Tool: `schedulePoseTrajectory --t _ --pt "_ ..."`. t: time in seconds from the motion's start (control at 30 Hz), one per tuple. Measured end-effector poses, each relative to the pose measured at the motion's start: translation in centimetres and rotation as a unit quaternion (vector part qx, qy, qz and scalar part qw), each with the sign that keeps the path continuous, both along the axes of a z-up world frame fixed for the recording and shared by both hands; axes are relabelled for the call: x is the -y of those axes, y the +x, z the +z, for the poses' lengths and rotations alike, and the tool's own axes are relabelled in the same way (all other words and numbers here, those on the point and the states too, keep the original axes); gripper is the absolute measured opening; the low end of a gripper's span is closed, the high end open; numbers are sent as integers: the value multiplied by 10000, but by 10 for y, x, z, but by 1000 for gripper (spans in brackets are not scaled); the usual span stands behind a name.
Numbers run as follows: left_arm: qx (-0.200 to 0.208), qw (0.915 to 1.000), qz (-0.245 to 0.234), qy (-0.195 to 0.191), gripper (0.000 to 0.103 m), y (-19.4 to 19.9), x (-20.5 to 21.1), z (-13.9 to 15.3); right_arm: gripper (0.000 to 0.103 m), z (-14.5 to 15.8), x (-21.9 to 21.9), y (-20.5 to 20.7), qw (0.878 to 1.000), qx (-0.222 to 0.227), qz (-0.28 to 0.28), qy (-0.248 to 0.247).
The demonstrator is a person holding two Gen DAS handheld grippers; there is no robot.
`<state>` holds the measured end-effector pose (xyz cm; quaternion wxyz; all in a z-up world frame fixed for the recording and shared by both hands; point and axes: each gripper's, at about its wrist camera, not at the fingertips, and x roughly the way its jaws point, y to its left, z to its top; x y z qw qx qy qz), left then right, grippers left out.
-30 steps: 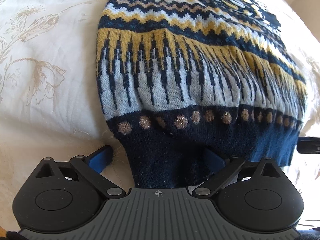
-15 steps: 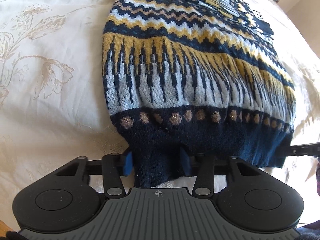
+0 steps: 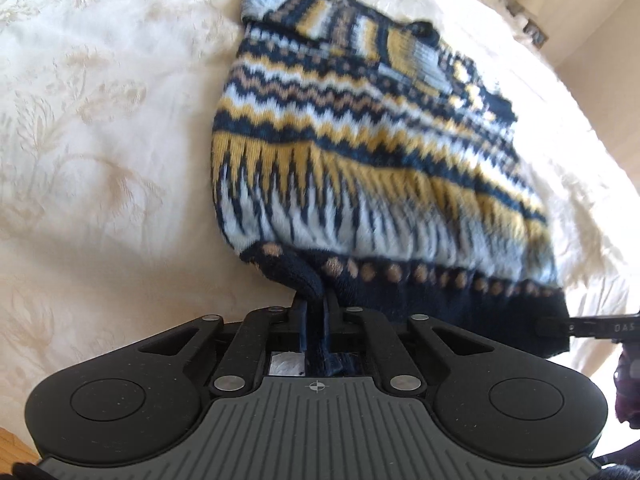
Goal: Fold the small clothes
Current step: 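Lift the hem with both grippers and fold it toward the collar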
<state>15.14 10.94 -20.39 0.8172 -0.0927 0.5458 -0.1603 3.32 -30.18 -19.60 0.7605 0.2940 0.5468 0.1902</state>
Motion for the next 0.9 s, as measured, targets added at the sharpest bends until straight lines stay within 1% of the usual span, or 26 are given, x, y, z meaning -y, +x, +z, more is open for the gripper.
schedulePoseTrajectory --t 0.17,0.3,0.47,0.57,0.73,0.9 --pt "419 9984 157 -337 6 17 -3 37 14 32 9 17 9987 441 -234 126" --pt "721 9956 271 -531 6 40 -1 59 14 53 19 39 9957 767 -477 225" --pt "1180 9887 483 -794 6 74 -2 84 14 79 25 76 9889 1212 -800 309" --pt "1449 9841 511 -894 6 100 0 97 14 90 32 102 9839 1427 -1027 321" --pt "1695 9778 646 -1052 6 151 3 103 14 94 46 151 9754 1619 -1464 312" --pt "1863 9760 570 -970 6 204 17 99 14 88 58 204 9706 1684 -1710 176"
